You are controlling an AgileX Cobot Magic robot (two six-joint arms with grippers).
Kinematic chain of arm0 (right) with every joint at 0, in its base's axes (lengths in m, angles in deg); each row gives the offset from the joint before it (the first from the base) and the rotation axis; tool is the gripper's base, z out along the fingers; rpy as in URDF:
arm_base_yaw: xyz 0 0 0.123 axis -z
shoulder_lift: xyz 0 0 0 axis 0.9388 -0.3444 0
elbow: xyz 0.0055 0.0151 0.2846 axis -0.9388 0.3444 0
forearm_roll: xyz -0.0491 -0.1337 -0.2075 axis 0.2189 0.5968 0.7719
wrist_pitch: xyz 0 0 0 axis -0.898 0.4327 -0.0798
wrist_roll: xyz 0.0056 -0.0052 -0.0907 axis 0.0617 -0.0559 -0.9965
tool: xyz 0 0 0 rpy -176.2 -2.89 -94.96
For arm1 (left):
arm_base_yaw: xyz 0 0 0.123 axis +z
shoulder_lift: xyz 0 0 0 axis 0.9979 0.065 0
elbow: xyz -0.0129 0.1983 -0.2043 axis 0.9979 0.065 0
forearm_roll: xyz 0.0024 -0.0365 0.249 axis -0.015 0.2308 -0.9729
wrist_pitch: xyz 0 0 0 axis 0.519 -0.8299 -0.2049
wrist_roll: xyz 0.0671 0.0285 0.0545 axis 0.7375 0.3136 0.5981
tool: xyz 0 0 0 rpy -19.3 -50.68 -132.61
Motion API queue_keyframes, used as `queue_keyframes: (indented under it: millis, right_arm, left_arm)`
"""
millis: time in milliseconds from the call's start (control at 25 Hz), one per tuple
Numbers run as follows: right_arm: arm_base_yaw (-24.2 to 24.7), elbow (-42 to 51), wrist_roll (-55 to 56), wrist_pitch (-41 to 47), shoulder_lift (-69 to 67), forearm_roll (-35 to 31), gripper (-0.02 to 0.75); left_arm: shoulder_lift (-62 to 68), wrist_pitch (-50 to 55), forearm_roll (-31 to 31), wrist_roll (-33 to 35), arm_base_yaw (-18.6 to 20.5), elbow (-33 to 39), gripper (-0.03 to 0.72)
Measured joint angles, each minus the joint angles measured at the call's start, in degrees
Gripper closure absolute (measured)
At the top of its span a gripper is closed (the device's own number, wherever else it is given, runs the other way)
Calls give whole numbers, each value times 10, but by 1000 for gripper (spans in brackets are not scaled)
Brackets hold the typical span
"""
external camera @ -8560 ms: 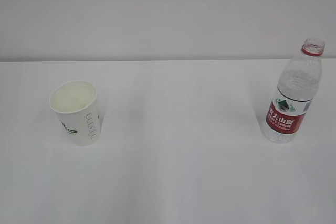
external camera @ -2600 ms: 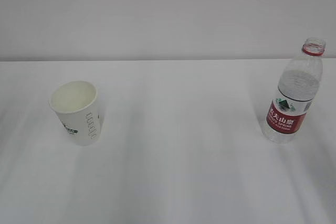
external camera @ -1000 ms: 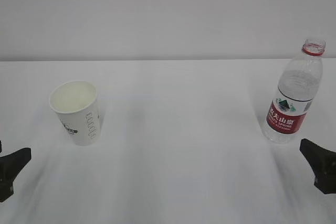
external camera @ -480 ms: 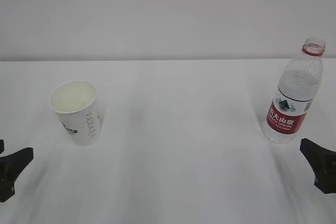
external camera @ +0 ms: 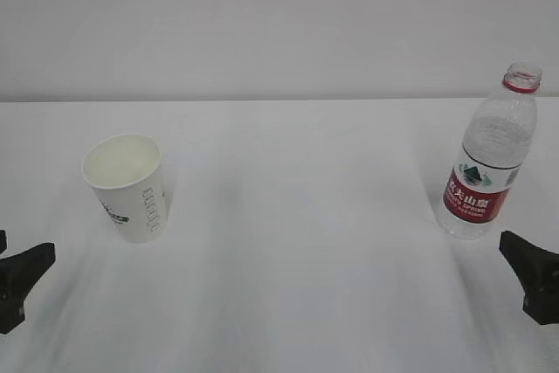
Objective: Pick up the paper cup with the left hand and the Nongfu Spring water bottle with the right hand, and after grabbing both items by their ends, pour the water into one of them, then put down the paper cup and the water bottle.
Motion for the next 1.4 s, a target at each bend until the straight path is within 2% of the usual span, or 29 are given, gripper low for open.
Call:
queue_keyframes:
  millis: [320, 640, 1080, 1400]
  right_arm:
    - [0, 0, -84, -1, 0, 26, 150]
    - [0, 0, -41, -1, 0, 27, 147]
    - [0, -7, -35, -2, 0, 17, 117]
    - [0, -31, -23, -2, -5, 19, 116]
  left_arm:
    - [37, -3, -39, 66, 0, -25, 157]
    - [53, -3, -59, 63, 0, -31, 13]
    - [53, -3, -113, 39, 0, -50, 1]
    - [55, -4, -116, 35, 0, -58, 4]
